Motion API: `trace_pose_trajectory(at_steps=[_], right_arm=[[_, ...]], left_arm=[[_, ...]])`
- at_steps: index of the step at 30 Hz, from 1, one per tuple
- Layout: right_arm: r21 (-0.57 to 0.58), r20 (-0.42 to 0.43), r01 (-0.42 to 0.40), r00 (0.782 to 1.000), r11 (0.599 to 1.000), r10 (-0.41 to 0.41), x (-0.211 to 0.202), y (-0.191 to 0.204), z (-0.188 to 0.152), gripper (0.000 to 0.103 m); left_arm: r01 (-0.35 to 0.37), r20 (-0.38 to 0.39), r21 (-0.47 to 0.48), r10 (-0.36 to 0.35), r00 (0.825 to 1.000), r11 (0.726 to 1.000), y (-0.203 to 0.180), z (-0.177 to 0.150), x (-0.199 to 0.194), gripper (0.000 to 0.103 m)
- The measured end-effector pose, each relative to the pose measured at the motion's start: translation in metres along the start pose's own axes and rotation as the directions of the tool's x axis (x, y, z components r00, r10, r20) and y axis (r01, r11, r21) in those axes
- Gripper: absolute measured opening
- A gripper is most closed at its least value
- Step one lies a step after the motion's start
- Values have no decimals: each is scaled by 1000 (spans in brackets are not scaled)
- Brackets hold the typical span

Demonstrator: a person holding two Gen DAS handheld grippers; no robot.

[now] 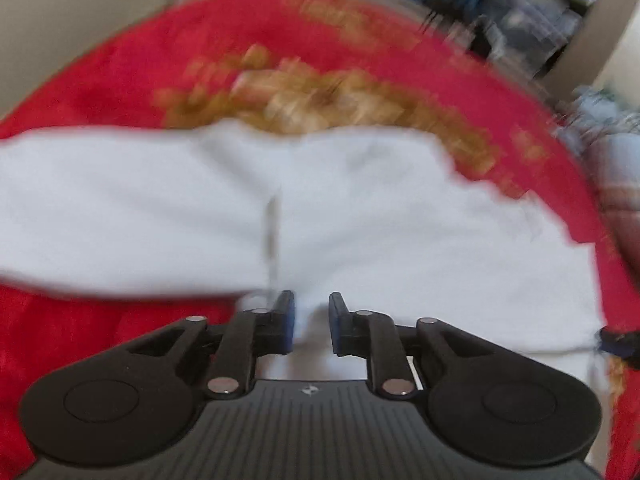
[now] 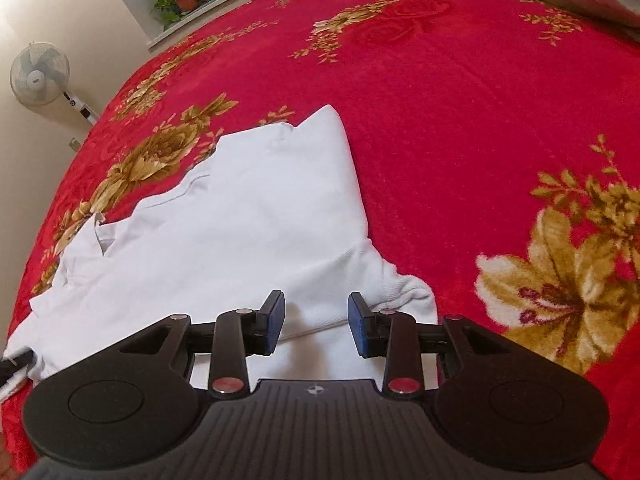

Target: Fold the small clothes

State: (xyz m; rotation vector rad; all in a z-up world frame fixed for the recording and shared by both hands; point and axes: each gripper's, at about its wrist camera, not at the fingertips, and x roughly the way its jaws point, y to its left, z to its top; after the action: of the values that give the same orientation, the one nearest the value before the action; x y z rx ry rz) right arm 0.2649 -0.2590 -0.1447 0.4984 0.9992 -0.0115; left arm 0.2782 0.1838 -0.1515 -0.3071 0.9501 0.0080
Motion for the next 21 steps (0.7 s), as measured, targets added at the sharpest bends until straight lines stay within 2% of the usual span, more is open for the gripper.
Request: trace_pose_trajectory(at_steps=[1,2,3,4,5,7,9,12,14,17,18,21], right_arm=[[-2,3,2,1000,1000,-2,-1,1,0,36],[-6,13,3,1000,1000,-3,-3,2,0,36],[-15,31,4,1000,1000,-4,-5,4,1,36],[-28,45,3,999,1000,-2,-8,7,2,36],[-47,64,0,998,999,3,-12,10,3,36],[-82,102,-17,994,996,25,-21,18,6,36],[-118,131,-31,990,992,46,-29,25,8,36],[-168,159,-51,984,984,78,-37,34,9,36],[-189,160,-62,983,980,93,-38,39,9,36],[-196,151,-66,984,978,97,-36,41,9,36],[-193,147,-67,984,979,97,-35,41,9,36],[-179,140,-70,986,981,96,-31,40,10,36]], left_arm=[[7,19,-21,-6,1000,1000,5,3,-7,10],[-3,57,-45,5,998,999,12,9,-18,16],[-21,116,-67,29,993,998,20,13,-32,18],[-40,162,-98,55,985,994,32,18,-44,27],[-57,188,-148,85,978,987,48,22,-54,34],[-77,207,-272,137,969,959,84,25,-68,34],[-120,188,-413,213,959,903,129,24,-75,35],[-164,138,-587,297,945,793,188,15,-81,38],[-177,102,-669,325,940,722,218,8,-85,38],[-163,67,-761,327,943,628,253,-3,-88,38],[-144,69,-783,315,947,605,261,-7,-89,38],[-79,93,-820,268,959,566,277,-14,-86,38]])
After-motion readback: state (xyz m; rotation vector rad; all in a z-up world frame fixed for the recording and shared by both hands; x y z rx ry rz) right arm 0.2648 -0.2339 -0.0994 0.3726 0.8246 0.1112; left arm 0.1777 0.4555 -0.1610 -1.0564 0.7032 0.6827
